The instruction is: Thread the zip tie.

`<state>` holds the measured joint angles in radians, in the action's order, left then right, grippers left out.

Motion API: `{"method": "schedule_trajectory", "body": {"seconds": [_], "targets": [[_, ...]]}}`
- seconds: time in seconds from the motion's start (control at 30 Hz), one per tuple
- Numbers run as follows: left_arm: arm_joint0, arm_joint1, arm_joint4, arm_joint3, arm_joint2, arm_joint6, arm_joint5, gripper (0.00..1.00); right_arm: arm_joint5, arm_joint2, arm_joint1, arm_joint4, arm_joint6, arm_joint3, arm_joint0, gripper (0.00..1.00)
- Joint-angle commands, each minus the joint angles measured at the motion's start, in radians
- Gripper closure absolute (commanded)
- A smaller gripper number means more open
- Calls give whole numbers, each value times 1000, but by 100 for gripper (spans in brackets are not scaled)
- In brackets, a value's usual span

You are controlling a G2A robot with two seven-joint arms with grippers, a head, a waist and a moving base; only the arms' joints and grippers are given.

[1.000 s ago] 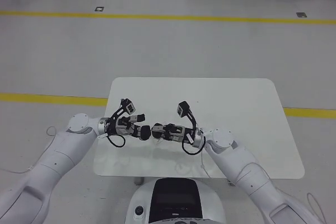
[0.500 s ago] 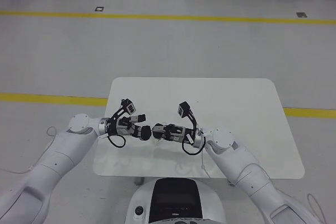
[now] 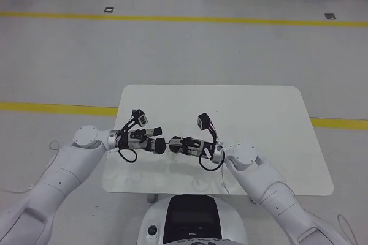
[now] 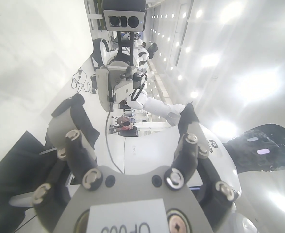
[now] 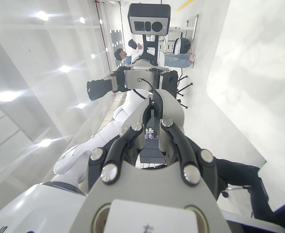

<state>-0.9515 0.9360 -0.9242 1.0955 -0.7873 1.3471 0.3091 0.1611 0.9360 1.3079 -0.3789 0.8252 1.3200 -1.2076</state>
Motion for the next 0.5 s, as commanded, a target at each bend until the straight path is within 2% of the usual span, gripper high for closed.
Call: {"method": "schedule_trajectory", "body": {"seconds": [0.0, 0.07, 0.1, 0.4, 0.47], "targets": [[-2, 2, 2, -1, 0, 0, -2, 45, -1, -1, 0, -2, 1, -1, 0, 100], [-1, 4, 6, -5, 2, 1, -7, 42, 1, -3, 1, -6, 4, -2, 1, 100], [1, 6, 10, -3, 4, 9, -11, 0, 1, -3, 1, -6, 4, -2, 1, 100], [3, 7, 12, -5, 4, 13, -10, 0, -4, -4, 0, 7, -22, 12, -9, 100], [-7, 8, 23, 11, 4, -22, -16, 0, -7, -1, -1, 12, -27, 23, -16, 100]]}}
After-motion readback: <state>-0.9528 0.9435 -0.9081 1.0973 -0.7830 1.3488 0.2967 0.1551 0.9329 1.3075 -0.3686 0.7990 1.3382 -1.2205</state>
